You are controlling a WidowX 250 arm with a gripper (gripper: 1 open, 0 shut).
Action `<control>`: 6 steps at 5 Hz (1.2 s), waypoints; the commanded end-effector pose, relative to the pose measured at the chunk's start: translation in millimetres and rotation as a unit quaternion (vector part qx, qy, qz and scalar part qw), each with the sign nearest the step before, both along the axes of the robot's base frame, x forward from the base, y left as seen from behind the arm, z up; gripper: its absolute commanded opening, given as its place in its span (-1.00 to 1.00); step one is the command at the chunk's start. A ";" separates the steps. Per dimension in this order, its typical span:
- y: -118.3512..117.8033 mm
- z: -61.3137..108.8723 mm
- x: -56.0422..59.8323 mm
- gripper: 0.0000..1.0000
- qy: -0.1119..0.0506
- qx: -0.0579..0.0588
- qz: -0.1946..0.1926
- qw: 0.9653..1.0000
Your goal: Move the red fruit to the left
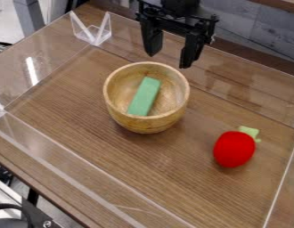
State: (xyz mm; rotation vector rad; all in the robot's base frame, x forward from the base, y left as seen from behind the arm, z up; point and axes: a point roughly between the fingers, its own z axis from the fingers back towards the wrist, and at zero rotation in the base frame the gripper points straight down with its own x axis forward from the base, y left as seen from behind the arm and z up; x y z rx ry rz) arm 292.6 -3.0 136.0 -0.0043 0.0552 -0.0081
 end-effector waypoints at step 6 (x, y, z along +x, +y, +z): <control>-97.2 -46.5 -17.1 1.00 0.004 -0.008 -0.181 0.983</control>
